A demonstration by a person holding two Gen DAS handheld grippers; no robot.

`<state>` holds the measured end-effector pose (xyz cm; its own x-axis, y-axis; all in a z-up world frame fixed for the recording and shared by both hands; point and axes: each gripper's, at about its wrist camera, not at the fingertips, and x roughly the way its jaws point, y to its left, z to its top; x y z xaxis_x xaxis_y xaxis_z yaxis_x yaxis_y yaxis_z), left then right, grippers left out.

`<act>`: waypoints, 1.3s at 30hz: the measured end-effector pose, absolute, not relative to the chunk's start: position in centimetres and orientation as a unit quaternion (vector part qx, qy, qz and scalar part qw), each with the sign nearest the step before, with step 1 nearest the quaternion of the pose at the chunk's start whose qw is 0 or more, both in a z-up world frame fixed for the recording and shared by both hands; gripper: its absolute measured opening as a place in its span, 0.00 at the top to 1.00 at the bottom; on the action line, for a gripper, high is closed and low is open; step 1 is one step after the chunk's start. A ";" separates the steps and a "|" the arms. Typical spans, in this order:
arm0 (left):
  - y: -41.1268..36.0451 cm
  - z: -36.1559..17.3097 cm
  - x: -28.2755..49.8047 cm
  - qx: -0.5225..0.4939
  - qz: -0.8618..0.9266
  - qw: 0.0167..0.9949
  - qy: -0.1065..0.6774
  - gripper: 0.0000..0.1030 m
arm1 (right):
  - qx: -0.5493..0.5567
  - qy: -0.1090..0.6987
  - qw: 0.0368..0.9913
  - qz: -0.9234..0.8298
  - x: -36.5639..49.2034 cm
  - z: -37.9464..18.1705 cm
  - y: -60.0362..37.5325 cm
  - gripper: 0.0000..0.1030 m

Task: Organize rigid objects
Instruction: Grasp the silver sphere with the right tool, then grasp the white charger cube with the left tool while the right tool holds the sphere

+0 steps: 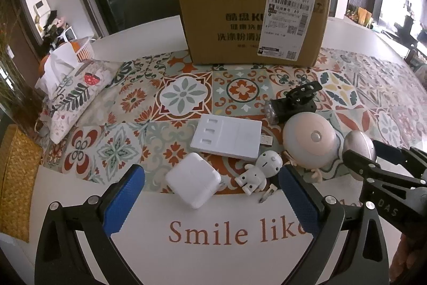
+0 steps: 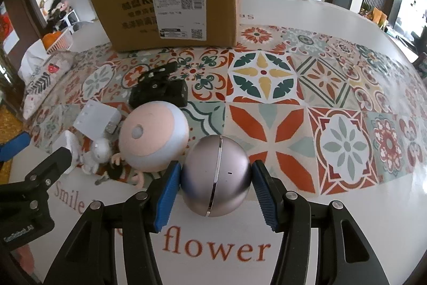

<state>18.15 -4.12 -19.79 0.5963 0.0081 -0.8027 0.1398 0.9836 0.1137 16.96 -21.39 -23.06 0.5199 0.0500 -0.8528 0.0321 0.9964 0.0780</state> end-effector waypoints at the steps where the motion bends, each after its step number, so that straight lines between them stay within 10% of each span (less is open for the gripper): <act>1: -4.0 -19.7 18.0 0.084 -0.040 0.890 0.446 0.01 | 0.040 0.488 0.872 0.005 16.7 -22.7 -21.2 0.47; 16: -1.1 -18.9 16.4 0.136 -0.134 0.894 0.405 0.06 | 0.039 0.480 0.876 -0.004 13.0 -19.8 -16.6 0.47; 39: 0.6 -24.2 19.9 0.172 -0.264 0.847 0.427 0.47 | 0.072 0.532 0.842 -0.051 13.5 -22.8 -12.1 0.47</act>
